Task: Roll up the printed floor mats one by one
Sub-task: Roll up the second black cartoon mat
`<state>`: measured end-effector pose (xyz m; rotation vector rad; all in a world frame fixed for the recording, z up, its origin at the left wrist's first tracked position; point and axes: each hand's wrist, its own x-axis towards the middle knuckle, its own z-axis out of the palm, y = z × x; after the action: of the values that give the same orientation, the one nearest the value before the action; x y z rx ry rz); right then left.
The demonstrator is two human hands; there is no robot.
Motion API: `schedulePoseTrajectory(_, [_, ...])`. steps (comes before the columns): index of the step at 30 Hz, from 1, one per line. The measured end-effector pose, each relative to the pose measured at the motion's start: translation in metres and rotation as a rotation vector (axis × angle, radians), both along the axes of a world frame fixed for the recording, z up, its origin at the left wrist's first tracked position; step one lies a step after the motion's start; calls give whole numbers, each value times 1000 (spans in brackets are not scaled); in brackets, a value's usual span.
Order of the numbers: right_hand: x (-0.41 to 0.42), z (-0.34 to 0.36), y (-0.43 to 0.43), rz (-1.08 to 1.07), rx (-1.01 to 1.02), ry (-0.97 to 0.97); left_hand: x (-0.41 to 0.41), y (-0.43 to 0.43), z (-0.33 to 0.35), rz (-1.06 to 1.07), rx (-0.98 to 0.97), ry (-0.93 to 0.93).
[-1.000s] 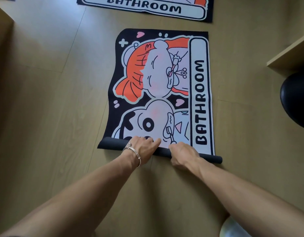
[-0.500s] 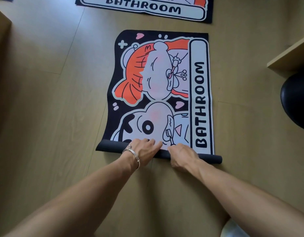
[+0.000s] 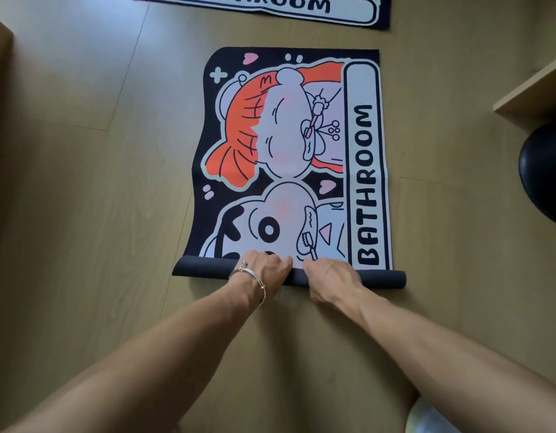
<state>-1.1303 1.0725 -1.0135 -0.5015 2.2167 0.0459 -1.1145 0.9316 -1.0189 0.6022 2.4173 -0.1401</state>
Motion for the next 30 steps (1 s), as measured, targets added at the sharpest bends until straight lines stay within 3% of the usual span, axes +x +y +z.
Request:
schedulePoseTrajectory(6, [-9, 7, -2, 24, -5, -41, 5, 8, 1, 47, -98, 1])
schedulePoseTrajectory(11, [2, 3, 1, 37, -129, 96, -7, -1, 1, 53, -12, -45])
schedulePoseTrajectory(18, [-13, 1, -2, -97, -63, -58, -4, -14, -4, 85, 104, 53])
schedulePoseTrajectory(25, [8, -5, 9, 95, -136, 262, -14, -10, -3, 138, 32, -158])
schedulePoseTrajectory(30, [1, -8, 0, -5, -125, 202, 2, -10, -8, 78, 24, -3])
